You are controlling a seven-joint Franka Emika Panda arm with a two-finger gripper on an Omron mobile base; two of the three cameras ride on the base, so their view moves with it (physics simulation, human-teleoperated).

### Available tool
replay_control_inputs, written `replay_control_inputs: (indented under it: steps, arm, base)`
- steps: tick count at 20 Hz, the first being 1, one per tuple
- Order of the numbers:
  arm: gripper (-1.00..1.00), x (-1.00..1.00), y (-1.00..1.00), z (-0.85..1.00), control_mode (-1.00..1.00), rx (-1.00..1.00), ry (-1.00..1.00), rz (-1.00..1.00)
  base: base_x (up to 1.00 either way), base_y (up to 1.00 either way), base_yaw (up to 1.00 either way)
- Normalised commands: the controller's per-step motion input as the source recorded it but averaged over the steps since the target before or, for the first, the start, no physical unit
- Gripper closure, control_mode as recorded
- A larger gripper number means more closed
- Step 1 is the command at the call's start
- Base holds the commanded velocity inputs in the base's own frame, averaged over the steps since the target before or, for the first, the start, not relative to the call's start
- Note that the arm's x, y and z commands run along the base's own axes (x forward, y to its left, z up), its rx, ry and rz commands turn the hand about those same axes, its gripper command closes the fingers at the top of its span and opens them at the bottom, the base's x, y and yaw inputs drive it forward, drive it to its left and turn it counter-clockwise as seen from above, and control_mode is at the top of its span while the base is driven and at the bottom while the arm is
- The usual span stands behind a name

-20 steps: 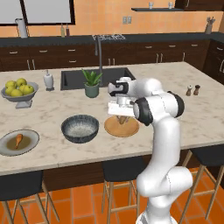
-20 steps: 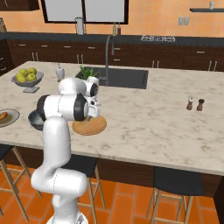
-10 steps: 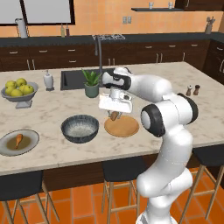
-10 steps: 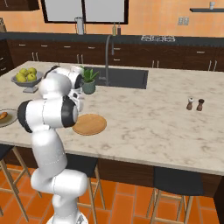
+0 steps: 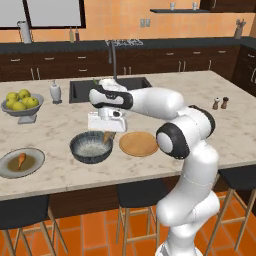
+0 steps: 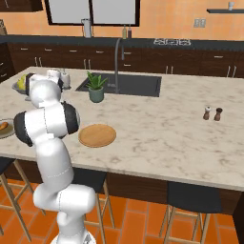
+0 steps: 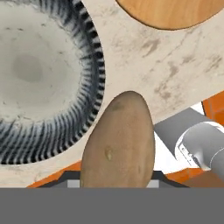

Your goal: Pick the chicken drumstick and sweet potato from their plates and place them in the bowl. Then put the bowl in the fridge.

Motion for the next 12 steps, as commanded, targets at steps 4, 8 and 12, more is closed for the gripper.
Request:
replay_control_inputs:
  steps: [4,8,12]
  arm:
    - [1.00,0.46,0.61,-0.32,-1.00,-0.04,0.02,-0.02]
    - [1.00,0.64,0.34,-0.59,-1.00,-0.02,0.00,-0.02]
    - [1.00,0.62,0.16,-0.66,-1.00,-0.04,0.00,-0.02]
  base:
    - [0.00,0.00,0.00]
    - [0.00,0.00,0.00]
    - [0.00,0.00,0.00]
